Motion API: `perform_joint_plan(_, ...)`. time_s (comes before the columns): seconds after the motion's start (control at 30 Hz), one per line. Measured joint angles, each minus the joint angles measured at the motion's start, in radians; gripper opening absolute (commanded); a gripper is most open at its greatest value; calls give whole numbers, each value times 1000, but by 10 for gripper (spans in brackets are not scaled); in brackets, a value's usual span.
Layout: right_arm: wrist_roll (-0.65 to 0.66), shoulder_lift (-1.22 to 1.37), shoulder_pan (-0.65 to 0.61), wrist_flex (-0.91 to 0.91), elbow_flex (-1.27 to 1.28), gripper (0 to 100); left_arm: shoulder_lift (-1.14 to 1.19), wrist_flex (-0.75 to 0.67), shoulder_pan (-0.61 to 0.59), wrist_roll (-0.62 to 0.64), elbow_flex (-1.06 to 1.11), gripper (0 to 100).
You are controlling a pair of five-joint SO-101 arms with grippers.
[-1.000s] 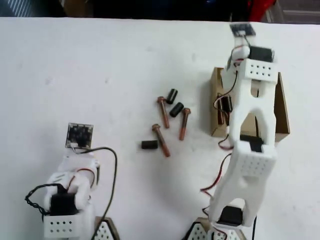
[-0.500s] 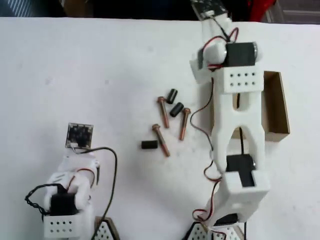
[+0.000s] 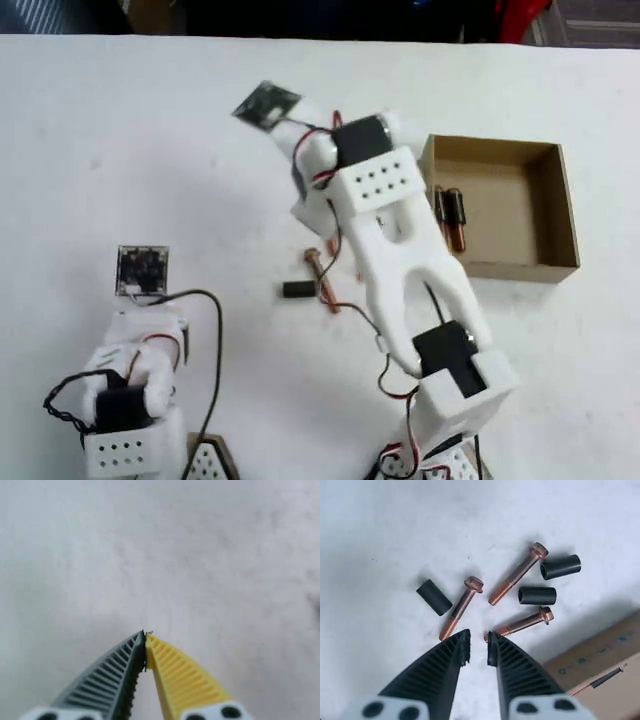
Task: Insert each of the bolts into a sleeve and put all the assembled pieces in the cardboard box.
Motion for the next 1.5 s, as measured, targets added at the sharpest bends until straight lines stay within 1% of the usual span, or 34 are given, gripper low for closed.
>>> perform_joint_plan(0.23, -17, -249, -91, 0, 48, 45, 0, -2, -3, 0, 0, 23)
perform_joint_plan(0.37, -40, -391, -138, 0, 176, 45, 0, -2, -3, 0, 0, 23)
perform_joint_plan(0.47, 8, -479, -172, -15, 328, 49, 0, -2, -3, 0, 0, 23)
perform_joint_plan(0.53, 63, -534, -176, -68, 443, 49, 0, -2, -3, 0, 0, 23)
perform_joint_plan(0.67, 190, -637, -172, -244, 695, 50, 0, -2, -6, 0, 0, 23)
perform_joint_plan(0.77, 239, -681, -176, -374, 864, 50, 0, -2, -6, 0, 0, 23)
perform_joint_plan(0.83, 278, -690, -172, -439, 941, 53, 0, -2, -6, 0, 0, 23)
perform_joint_plan(0.97, 356, -683, -173, -537, 1046, 125, 0, -2, -6, 0, 0, 23)
perform_joint_plan(1.03, 381, -658, -175, -580, 1073, 118, 0, -2, -11, 0, 0, 23)
perform_joint_plan(1.13, 397, -601, -172, -637, 1077, 111, 0, -18, -57, -8, 0, 23)
perform_joint_plan(1.27, 407, -503, -175, -707, 1079, 112, 0, -46, -115, -89, 0, 23)
perform_joint_plan(1.37, 442, -436, -173, -735, 1079, 112, 0, -46, -123, -130, 0, 23)
perform_joint_plan(1.5, 454, -381, -173, -773, 1079, 112, 0, -46, -124, -137, 0, 23)
